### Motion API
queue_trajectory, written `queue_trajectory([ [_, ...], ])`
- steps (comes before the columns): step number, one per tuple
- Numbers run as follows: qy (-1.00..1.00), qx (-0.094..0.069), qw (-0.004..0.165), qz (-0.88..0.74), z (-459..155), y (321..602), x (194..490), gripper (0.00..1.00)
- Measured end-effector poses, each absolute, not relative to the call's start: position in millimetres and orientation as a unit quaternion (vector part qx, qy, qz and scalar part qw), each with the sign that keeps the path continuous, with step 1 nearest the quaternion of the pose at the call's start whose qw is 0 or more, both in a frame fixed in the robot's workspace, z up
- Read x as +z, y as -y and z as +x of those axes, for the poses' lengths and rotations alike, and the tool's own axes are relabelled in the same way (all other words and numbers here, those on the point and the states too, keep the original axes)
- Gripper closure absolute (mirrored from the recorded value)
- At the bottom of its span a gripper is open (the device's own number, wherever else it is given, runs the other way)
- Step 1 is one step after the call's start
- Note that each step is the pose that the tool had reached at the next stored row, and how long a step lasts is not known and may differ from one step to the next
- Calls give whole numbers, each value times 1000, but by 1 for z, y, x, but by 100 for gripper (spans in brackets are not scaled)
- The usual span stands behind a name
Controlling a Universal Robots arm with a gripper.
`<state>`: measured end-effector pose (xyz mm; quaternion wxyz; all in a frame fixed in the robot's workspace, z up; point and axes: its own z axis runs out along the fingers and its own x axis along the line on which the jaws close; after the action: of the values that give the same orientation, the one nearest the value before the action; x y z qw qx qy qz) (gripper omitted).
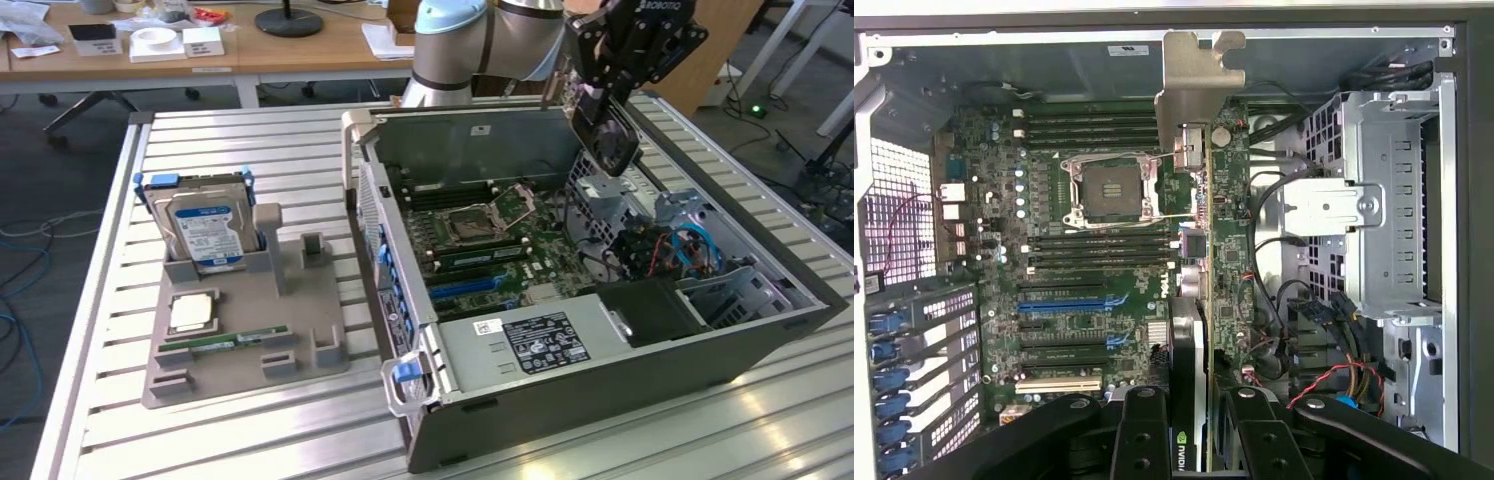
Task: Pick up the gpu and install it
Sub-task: 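Pick up the gpu and move the gpu toward the slot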
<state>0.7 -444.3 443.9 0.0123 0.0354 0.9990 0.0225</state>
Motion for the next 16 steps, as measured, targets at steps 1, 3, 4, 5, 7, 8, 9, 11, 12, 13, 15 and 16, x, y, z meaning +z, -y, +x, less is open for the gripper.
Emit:
queue_trajectory([
  [1, -999, 22, 12, 35, 1, 444, 444, 73],
  [3, -999, 22, 12, 35, 1, 444, 444, 73],
  [4, -999, 22, 12, 35, 1, 444, 444, 73],
  [5, -999, 22, 12, 35, 1, 444, 444, 73],
  [7, -999, 22, 12, 35, 1, 444, 444, 73],
  [8, -999, 22, 12, 35, 2, 444, 444, 73],
  [9, -999, 22, 12, 35, 2, 444, 444, 73],
  [11, -999, 22, 12, 35, 2, 444, 444, 73],
  [12, -999, 22, 12, 36, 2, 444, 444, 73],
  [13, -999, 22, 12, 35, 2, 444, 444, 73],
  [15, -999, 22, 12, 35, 2, 444, 444, 73],
  [16, -999, 23, 12, 35, 2, 444, 444, 73],
])
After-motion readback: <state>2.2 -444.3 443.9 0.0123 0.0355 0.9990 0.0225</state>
